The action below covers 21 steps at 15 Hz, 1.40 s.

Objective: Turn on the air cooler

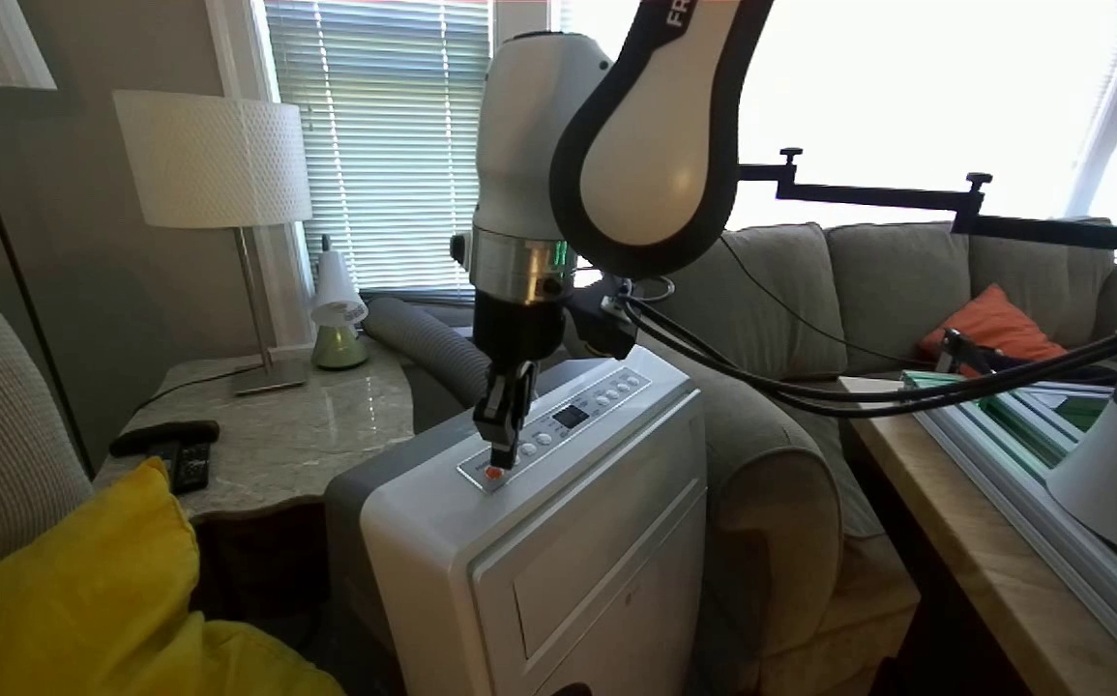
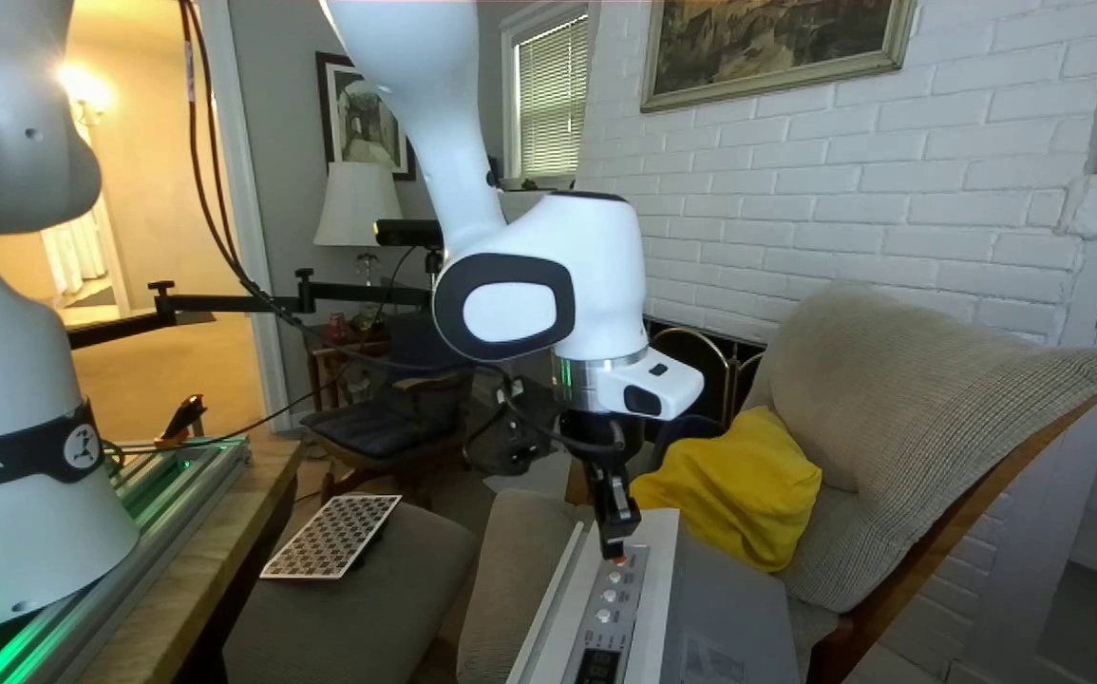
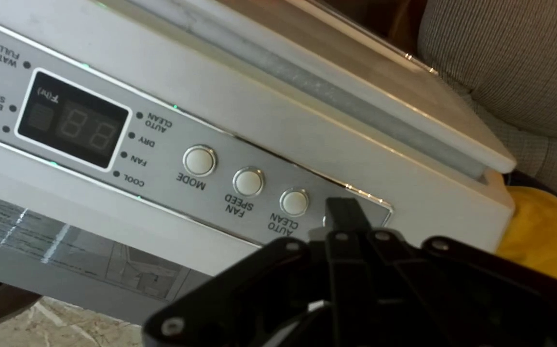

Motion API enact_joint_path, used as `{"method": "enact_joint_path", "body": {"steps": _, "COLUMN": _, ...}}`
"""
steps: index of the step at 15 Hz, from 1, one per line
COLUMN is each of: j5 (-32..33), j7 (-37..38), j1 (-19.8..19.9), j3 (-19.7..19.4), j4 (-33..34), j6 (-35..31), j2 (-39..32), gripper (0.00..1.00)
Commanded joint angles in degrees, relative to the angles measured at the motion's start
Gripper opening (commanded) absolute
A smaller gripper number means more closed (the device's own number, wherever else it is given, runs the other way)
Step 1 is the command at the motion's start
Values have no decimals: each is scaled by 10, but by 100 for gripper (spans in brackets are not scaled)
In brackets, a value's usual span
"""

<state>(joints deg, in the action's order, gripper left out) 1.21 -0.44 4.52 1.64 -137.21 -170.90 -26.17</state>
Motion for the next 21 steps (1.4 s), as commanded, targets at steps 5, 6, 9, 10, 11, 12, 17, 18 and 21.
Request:
{"method": "enact_joint_path", "body": {"steps": 5, "j5": -16, "j7": -26, "j1": 23, "j3": 22, "j4": 19, "j6": 1, "j2": -17, "gripper": 0}}
{"method": "enact_joint_path", "body": {"steps": 6, "j5": -17, "j7": -28, "j1": 27, "j3": 26, "j4": 21, "j6": 1, "j2": -18, "gripper": 0}}
{"method": "enact_joint_path", "body": {"steps": 9, "j5": -17, "j7": -32, "j1": 34, "j3": 35, "j4": 26, "j6": 3, "j2": -22, "gripper": 0}}
{"method": "enact_joint_path", "body": {"steps": 10, "j5": -18, "j7": -33, "j1": 36, "j3": 38, "j4": 27, "j6": 3, "j2": -24, "gripper": 0}}
{"method": "enact_joint_path", "body": {"steps": 11, "j5": -18, "j7": -35, "j1": 38, "j3": 41, "j4": 28, "j6": 4, "j2": -25, "gripper": 0}}
{"method": "enact_joint_path", "body": {"steps": 12, "j5": -17, "j7": -36, "j1": 39, "j3": 41, "j4": 29, "j6": 4, "j2": -27, "gripper": 0}}
{"method": "enact_joint_path", "body": {"steps": 17, "j5": -15, "j7": -39, "j1": 41, "j3": 41, "j4": 31, "j6": 8, "j2": -32, "gripper": 0}}
{"method": "enact_joint_path", "body": {"steps": 18, "j5": -15, "j7": -39, "j1": 40, "j3": 40, "j4": 31, "j6": 8, "j2": -32, "gripper": 0}}
{"method": "enact_joint_path", "body": {"steps": 21, "j5": -15, "j7": -39, "j1": 40, "j3": 39, "j4": 31, "j6": 9, "j2": -34, "gripper": 0}}
